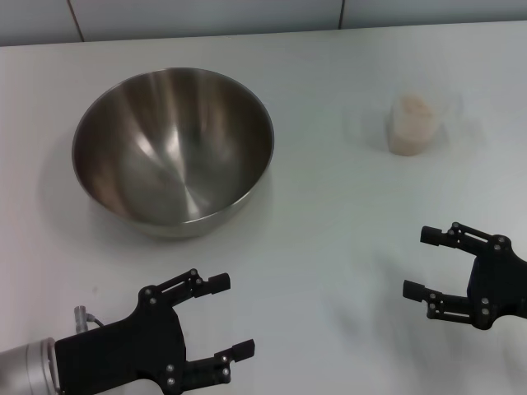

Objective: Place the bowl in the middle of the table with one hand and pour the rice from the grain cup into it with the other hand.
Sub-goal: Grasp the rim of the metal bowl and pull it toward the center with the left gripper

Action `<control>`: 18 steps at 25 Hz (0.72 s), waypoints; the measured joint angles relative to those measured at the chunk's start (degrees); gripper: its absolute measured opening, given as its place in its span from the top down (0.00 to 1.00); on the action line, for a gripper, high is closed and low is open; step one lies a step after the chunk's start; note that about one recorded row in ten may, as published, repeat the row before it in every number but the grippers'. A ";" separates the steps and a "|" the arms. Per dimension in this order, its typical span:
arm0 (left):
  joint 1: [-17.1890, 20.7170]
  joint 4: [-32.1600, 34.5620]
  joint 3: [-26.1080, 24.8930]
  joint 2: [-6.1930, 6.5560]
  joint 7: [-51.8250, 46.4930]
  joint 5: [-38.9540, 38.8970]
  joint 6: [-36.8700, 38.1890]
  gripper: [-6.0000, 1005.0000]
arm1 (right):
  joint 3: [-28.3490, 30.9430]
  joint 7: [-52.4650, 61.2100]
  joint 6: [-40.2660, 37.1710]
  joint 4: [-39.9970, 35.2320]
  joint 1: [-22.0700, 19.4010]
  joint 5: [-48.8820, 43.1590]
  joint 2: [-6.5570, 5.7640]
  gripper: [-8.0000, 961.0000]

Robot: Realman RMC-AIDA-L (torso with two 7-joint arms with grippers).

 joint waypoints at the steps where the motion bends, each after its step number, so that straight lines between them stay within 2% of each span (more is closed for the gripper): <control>1: 0.02 0.00 0.00 0.00 0.00 0.00 0.01 0.19 | 0.00 0.00 0.01 0.03 0.00 0.00 0.00 0.14; 18: 0.14 0.00 0.00 0.00 0.00 0.00 0.01 0.20 | -0.02 -0.01 0.01 0.16 0.25 -0.06 0.00 0.14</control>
